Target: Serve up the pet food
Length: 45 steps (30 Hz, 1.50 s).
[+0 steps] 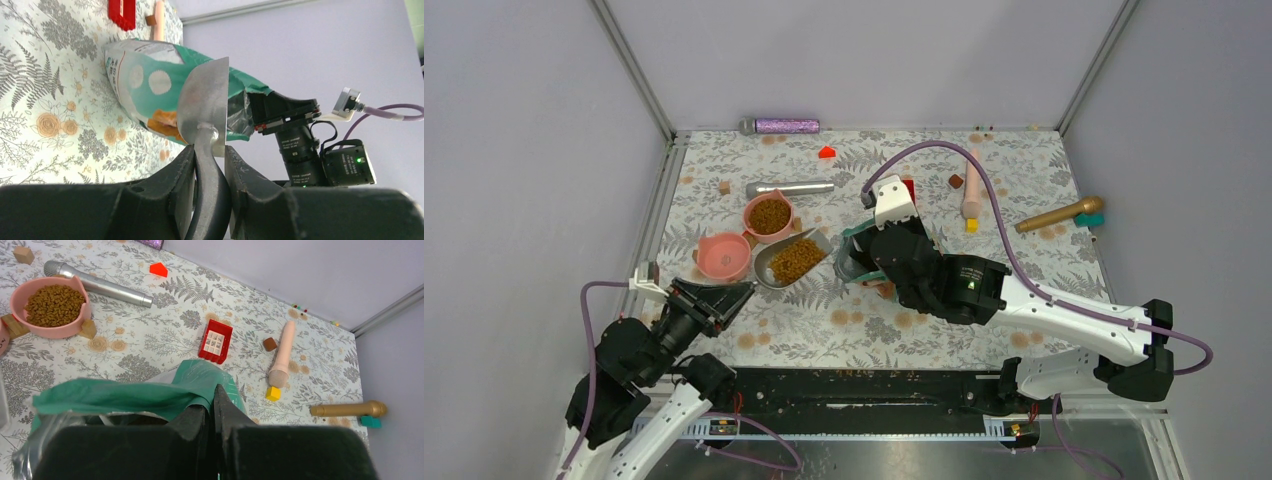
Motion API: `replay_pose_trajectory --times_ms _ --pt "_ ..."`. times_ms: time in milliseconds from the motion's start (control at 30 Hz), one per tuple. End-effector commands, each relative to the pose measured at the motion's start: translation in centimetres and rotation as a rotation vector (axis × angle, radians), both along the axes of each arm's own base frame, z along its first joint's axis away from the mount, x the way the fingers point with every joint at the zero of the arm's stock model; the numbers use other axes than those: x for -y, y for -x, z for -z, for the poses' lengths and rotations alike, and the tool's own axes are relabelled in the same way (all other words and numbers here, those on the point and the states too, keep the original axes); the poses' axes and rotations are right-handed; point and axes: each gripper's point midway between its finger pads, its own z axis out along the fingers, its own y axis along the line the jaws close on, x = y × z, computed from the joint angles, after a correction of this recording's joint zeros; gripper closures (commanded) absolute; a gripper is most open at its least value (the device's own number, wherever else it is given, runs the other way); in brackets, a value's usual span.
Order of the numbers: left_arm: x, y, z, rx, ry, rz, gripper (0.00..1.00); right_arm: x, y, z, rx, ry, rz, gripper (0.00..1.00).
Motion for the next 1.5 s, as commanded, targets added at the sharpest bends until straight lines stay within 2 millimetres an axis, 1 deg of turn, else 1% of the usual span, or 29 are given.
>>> replay_pose_trajectory --times_ms 0,133,233,333,433,500,633,700,767,900,933,1033,1100,1167,1300,1467 --pt "-2.0 -0.1 -3.9 0.114 0.086 -0.098 1.00 1.8 -0.2 -7.9 0.130 -0.283 0.103 1.00" --pt "-2.0 -1.0 -4.3 0.117 0.093 -0.124 1.00 1.8 -0.2 -7.7 0.127 -0.280 0.105 1.00" --pt "-2.0 -2.2 -4.2 0.098 0.069 -0.162 1.00 1.9 -0.2 -7.6 0.126 -0.281 0.107 1.00" --pt "-1.9 -3.9 -4.0 0.077 0.050 -0.212 1.00 1.9 -0.2 -7.6 0.124 -0.284 0.106 1.00" --pt "-0.9 -5.9 -3.6 0.059 0.028 -0.229 1.00 2.0 -0.2 -7.5 0.125 -0.278 0.104 1.00" --pt "-0.6 -7.3 -3.5 0.054 0.013 -0.258 1.00 2.1 -0.1 -7.4 0.124 -0.282 0.103 1.00" --pt "-1.4 -9.5 -3.0 0.062 -0.029 -0.362 1.00 2.5 0.0 -7.3 0.124 -0.289 0.104 1.00" --pt "-2.2 -10.3 -2.4 0.062 -0.040 -0.426 1.00 2.6 0.1 -7.3 0.123 -0.287 0.102 1.00" --pt "-2.8 -10.7 -1.4 0.043 -0.044 -0.464 1.00 2.7 0.1 -7.3 0.125 -0.276 0.102 1.00" --pt "-5.1 -10.7 1.0 -0.012 -0.045 -0.578 1.00 3.0 0.1 -7.3 0.130 -0.269 0.109 1.00" --pt "-5.6 -10.4 1.6 -0.032 -0.047 -0.600 1.00 3.0 0.1 -7.3 0.131 -0.270 0.109 1.00" --pt "-7.7 -9.3 2.4 -0.061 -0.070 -0.667 1.00 3.3 0.1 -7.4 0.133 -0.271 0.116 1.00" --pt "-9.1 -8.4 3.3 -0.087 -0.100 -0.707 1.00 3.3 0.1 -7.4 0.136 -0.281 0.118 1.00" --pt "-10.0 -7.6 3.9 -0.101 -0.103 -0.733 1.00 3.3 0.1 -7.5 0.145 -0.270 0.112 1.00" --pt "-11.4 -6.3 5.3 -0.129 -0.109 -0.769 1.00 3.4 0.1 -7.8 0.155 -0.284 0.114 1.00" --pt "-12.5 -5.7 6.7 -0.194 -0.183 -0.809 1.00 3.3 0.0 -7.7 0.159 -0.271 0.122 1.00"
